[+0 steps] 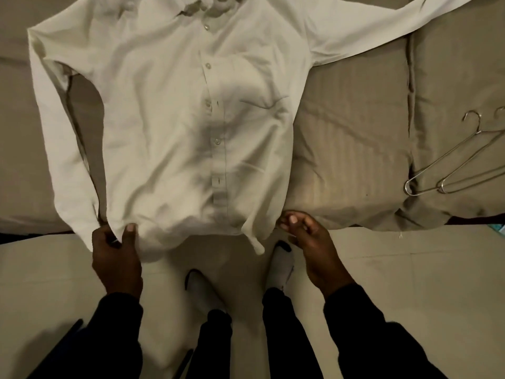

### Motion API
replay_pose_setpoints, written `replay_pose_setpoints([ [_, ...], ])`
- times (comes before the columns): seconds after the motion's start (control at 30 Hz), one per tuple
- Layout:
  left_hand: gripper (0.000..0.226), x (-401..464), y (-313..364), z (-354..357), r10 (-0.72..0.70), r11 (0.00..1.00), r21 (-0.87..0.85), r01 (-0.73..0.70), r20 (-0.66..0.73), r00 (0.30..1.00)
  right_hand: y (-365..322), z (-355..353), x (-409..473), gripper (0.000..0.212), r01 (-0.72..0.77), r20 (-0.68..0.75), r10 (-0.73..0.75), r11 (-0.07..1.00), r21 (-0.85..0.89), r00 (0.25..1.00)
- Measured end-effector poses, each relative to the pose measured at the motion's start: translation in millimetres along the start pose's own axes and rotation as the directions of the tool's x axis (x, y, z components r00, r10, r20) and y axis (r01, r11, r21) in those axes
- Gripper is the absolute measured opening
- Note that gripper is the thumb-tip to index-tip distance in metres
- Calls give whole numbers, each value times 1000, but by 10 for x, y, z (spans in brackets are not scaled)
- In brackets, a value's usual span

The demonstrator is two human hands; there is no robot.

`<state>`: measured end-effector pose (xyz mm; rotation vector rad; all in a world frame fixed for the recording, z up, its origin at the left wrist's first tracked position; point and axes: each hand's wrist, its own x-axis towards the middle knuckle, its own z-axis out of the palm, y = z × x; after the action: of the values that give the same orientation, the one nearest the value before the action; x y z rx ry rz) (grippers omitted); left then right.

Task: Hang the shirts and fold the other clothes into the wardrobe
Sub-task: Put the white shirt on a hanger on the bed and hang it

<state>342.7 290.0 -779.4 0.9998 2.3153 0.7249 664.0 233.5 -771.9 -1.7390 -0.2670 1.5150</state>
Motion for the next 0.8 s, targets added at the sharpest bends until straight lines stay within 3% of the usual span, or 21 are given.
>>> replay_pose_setpoints([
  [0.13, 34, 104, 107, 71, 85, 996, -5, -87, -165, 983, -12, 294, 91, 26, 25, -66, -22, 999, 44, 998],
  [0.37, 26, 284, 129, 75, 132, 989, 93, -114, -222, 966, -111, 378, -11, 15, -48, 85, 36, 988, 147, 996],
  [0.53, 36, 332, 50, -27, -8, 994, -106, -23, -284, 959, -233, 235, -47, 37, -4, 114, -35, 947, 323, 993],
  [0.6, 38, 359, 44, -32, -72, 986, -166, 25, -280, 957, -249, 174, -65, 42, -20, 143, -31, 940, 342, 989],
  [0.8, 31, 102, 175, 208, -87, 991, -117, 70, -151, 985, -136, 248, -35, 31, -33, 151, 7, 985, 170, 989],
])
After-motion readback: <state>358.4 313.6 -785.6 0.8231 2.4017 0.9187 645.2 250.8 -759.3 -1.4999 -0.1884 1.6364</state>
